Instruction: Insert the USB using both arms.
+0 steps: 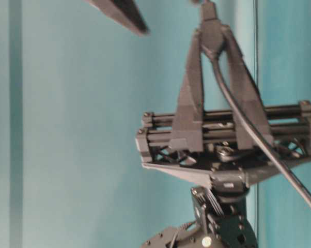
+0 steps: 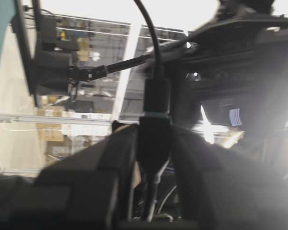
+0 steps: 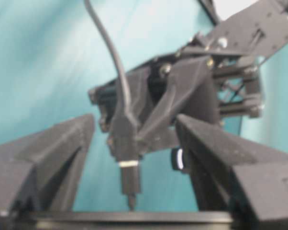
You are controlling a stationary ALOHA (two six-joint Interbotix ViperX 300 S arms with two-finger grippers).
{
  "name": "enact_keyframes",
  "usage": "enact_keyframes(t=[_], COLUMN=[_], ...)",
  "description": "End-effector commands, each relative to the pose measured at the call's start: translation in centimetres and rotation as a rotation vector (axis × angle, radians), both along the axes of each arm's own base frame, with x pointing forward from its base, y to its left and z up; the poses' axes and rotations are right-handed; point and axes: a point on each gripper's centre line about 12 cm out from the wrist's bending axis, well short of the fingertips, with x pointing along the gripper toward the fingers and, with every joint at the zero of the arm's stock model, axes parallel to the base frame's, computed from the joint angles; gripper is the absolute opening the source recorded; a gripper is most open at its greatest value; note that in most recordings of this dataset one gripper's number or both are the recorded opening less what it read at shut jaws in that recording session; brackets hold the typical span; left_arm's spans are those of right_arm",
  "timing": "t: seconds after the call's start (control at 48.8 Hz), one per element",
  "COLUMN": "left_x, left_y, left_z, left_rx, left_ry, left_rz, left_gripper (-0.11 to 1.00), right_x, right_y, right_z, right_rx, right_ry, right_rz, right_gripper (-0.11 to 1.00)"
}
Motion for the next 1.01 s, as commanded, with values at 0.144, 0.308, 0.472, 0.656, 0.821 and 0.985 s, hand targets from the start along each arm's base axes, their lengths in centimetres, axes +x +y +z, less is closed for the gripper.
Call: enact_keyframes(t=[0.144,0.308,0.472,0.656,0.821,0.985], left_x=[-0.9,-0.4,-0.3,-0.4,-0.2,0.2], left_y=[0.0,0.1,-0.3,-1.8,-2.3,-2.0], left_z=[2.0,2.0,2.0,0.2,-1.2,-0.9], left_rx=[0.139,0.402,0.697,1.026,1.292,1.453], left_ry=[0.024,0.079,0.152,0.312,0.450,0.492], left_rz=[0.058,0.124,0.152,0.102,0.037,0.002], left_gripper=[0.22,0.22,0.22,0.22,0.22,0.22], right_x=[-3.4,-5.9,-7.8,-8.3,-8.4,-8.4], right_y=[-2.0,-4.1,-6.1,-6.5,-7.0,-7.1], right_z=[5.1,6.1,7.0,6.8,6.7,6.7], right_rx=[0.308,0.529,0.708,0.756,0.744,0.742], right_ry=[-0.135,-0.188,-0.260,-0.274,-0.282,-0.284], right_rz=[-0.134,-0.248,-0.370,-0.394,-0.428,-0.435], right_gripper=[0.71,0.70,0.70,0.70,0.70,0.70])
